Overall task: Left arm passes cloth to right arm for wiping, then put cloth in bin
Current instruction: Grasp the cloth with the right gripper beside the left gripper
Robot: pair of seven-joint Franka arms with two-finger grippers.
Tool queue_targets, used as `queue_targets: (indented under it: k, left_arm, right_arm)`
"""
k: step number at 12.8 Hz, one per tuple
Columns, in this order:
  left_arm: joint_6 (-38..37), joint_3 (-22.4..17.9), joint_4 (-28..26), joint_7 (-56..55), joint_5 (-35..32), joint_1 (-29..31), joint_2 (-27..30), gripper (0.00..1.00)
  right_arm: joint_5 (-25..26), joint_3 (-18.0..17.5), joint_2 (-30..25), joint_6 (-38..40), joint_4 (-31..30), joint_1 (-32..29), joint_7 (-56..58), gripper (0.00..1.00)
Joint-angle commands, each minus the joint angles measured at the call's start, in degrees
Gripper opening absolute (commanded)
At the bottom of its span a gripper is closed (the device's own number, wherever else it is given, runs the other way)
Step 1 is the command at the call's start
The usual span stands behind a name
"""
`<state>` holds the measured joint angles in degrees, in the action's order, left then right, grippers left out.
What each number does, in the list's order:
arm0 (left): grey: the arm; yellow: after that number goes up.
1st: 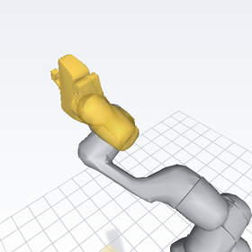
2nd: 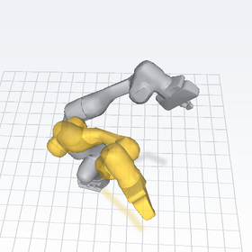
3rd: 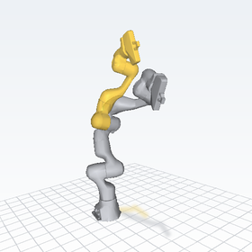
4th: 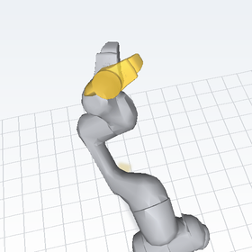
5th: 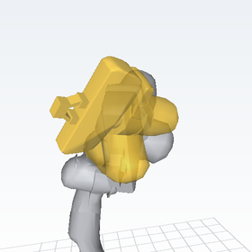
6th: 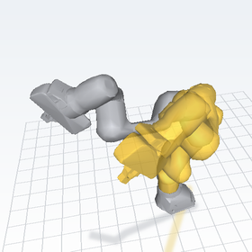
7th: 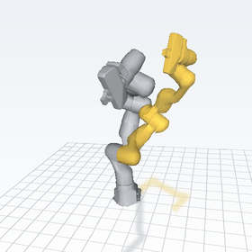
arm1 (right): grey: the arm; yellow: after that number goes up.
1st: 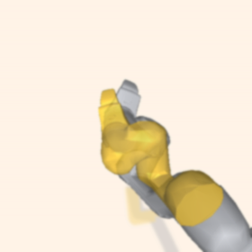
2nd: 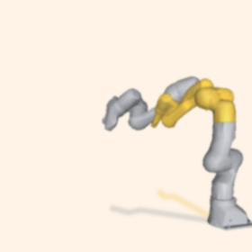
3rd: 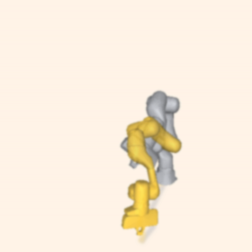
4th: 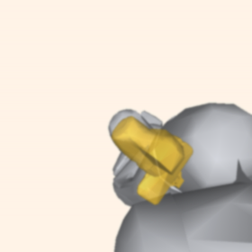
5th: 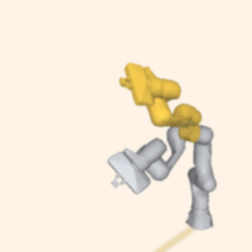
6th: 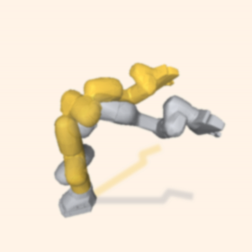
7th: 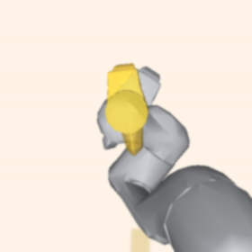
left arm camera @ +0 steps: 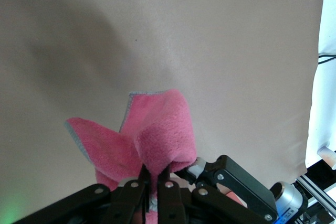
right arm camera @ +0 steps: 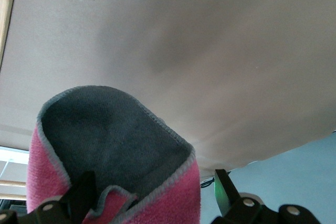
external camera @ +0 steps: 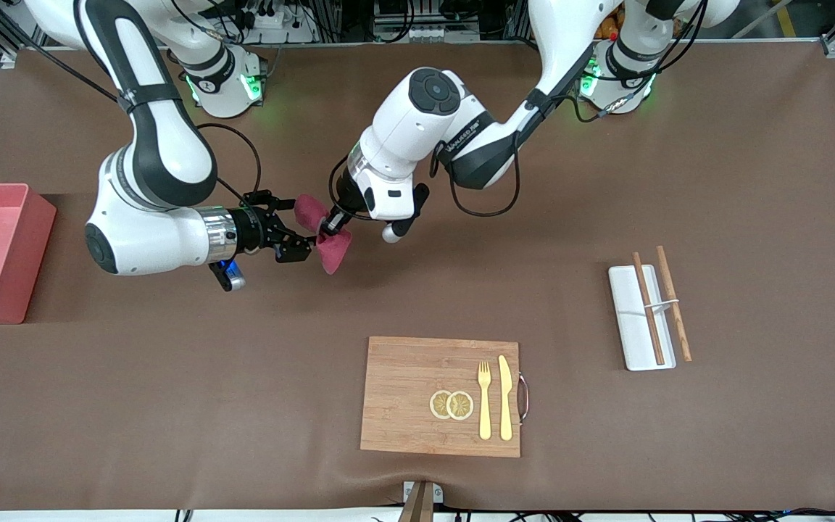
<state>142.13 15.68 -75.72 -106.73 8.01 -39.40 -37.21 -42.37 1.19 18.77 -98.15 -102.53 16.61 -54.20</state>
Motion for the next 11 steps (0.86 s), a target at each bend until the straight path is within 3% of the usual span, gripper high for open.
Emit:
queue_targets:
  k: [1, 3, 4, 11]
  left_arm:
    - [0.2, -0.8, 0.9, -0.9, 0.5, -0.9, -0.1, 0.00]
    - [0.2, -0.8, 0.9, -0.9, 0.5, -0.9, -0.1, 0.00]
    - [0.1, -0.8, 0.9, -0.9, 0.5, -0.9, -0.1, 0.00]
    - [0.1, -0.8, 0.9, -0.9, 0.5, -0.8, -0.1, 0.00]
  right_arm:
    - [1.5, -0.1, -0.7, 0.4, -0.4, 0.7, 2.9, 0.65]
    - [2.7, -0.1, -0.7, 1.1, -0.5, 1.3, 4.6, 0.04]
    - [2.7, -0.1, -0.6, 1.4, -0.4, 1.3, 4.7, 0.00]
    - [2.7, -0.1, -0.6, 1.4, -0.3, 1.2, 5.8, 0.00]
